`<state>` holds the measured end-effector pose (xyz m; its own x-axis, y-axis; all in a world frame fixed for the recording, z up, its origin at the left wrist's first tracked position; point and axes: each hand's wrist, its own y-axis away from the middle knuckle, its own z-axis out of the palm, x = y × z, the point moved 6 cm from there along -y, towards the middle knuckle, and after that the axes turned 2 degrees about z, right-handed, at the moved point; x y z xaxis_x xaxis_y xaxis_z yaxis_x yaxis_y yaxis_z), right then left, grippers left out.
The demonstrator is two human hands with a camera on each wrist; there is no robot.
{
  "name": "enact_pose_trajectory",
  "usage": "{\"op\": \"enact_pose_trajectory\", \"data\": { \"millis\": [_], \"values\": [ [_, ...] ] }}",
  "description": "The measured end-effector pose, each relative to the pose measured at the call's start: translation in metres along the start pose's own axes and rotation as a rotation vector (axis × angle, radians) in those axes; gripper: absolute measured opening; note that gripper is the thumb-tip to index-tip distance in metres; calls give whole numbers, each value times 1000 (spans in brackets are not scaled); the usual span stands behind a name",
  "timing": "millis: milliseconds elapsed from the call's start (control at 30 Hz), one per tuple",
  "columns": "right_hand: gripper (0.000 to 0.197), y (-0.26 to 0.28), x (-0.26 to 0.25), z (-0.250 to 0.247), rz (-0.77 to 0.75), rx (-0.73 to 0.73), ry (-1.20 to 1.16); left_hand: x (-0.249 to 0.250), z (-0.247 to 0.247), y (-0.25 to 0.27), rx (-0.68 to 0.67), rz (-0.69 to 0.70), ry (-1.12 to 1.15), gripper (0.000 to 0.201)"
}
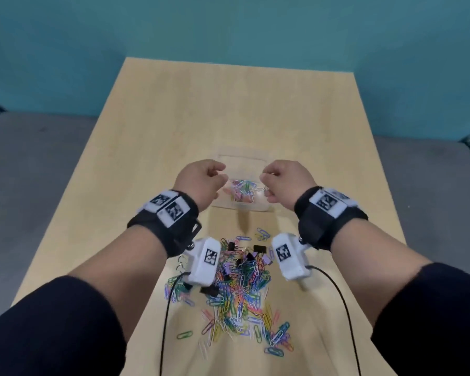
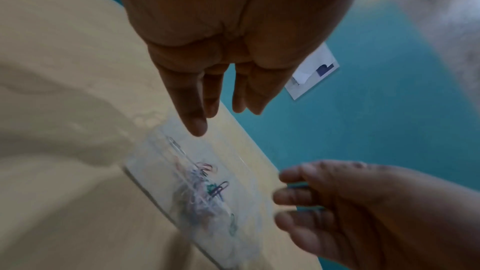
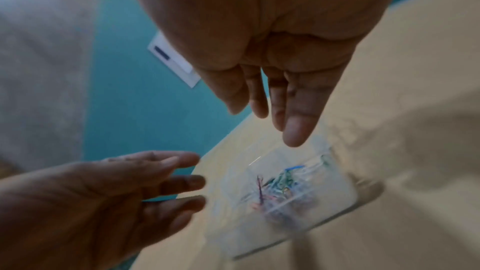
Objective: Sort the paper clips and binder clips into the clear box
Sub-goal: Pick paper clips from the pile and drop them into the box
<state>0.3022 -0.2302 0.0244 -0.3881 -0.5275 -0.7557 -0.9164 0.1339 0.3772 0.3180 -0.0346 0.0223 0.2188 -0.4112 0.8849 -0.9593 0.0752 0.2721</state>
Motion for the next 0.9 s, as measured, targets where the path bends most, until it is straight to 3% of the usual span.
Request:
{"op": "enact_pose_trajectory", "data": {
  "millis": [100, 200, 267, 367, 467, 567, 700, 767, 867, 900],
  "values": [
    [26, 28, 29, -13, -137, 23, 403, -26, -33, 31, 57, 58, -217, 27],
    [40, 71, 68, 6, -255, -193, 800, -73, -50, 78, -38, 22, -575, 33],
    [49, 87, 86, 23, -335, -323, 933, -101, -52, 100, -113, 36, -715, 35],
    [57, 91, 83, 44, -486, -391, 989, -120, -48, 112, -158, 82, -782, 36],
    [58, 87, 74, 64, -572, -447, 1063, -122, -48, 115, -110, 98, -800, 35],
    [65, 79, 73, 75, -492, -513, 1162, -117, -47, 117, -90, 142, -824, 37],
    [57, 87, 68, 71, -510, -530, 1216, -111, -20, 128, -271, 363, -922, 36],
    [53, 94, 76, 65, -496, -518, 1204, -102, -12, 133, -293, 465, -969, 28],
    [70, 101, 91, 50, -344, -417, 1017, -94, -12, 142, -253, 549, -1037, 19],
    [76, 105, 98, 48, -325, -411, 1018, -97, -16, 145, -238, 500, -1001, 25]
  ]
}}
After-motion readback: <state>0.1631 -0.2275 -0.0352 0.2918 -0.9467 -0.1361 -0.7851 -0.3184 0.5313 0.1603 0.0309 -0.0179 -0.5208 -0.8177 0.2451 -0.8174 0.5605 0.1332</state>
